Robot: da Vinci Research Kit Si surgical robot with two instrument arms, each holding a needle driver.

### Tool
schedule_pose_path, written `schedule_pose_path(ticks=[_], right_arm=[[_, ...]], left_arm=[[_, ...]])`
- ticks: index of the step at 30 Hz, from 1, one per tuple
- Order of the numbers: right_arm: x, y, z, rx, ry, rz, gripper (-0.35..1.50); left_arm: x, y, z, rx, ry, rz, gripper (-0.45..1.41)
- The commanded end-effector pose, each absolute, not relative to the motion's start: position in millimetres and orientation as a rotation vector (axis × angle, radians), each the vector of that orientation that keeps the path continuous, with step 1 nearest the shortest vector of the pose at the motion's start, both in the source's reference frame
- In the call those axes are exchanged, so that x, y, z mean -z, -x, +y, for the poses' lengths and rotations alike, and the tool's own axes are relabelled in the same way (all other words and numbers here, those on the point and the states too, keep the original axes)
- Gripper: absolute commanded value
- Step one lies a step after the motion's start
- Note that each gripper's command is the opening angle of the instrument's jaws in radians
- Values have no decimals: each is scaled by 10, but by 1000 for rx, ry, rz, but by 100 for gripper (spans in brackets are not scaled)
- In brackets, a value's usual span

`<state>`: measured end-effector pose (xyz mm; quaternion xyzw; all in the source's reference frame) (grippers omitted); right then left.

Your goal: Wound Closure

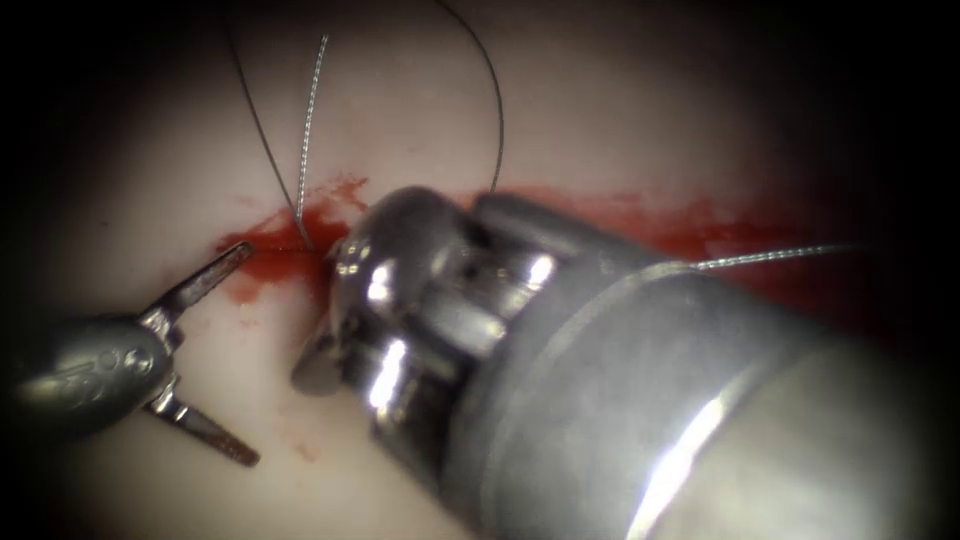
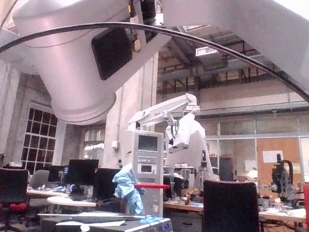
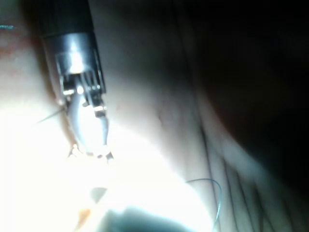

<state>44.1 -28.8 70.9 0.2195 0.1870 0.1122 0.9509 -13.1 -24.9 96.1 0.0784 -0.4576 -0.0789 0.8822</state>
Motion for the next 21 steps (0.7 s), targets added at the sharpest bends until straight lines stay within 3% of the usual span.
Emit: schedule_pose_path(ticks=[1, 3, 5, 7, 10, 12, 15, 21], right_arm=[[-715, -445, -271, -202, -421, 381, 64], [-722, -441, -269, -178, -394, 377, 55], [-728, -437, -270, -167, -370, 360, 61], [-733, -434, -274, -149, -348, 346, 50], [-738, -430, -280, -136, -302, 324, 17], [-740, -428, -284, -131, -299, 321, 15], [-742, -425, -285, -127, -288, 313, -35], [-742, -410, -284, -103, -293, 268, -35]], left_arm=[[-958, 137, -239, 163, -157, -957, 104], [-958, 137, -239, 163, -158, -954, 104], [-958, 137, -239, 163, -158, -954, 104], [-958, 137, -239, 163, -158, -954, 104], [-958, 137, -239, 163, -158, -954, 104], [-958, 137, -239, 163, -158, -954, 104], [-958, 137, -239, 163, -158, -954, 104], [-958, 137, -239, 163, -158, -954, 104]])
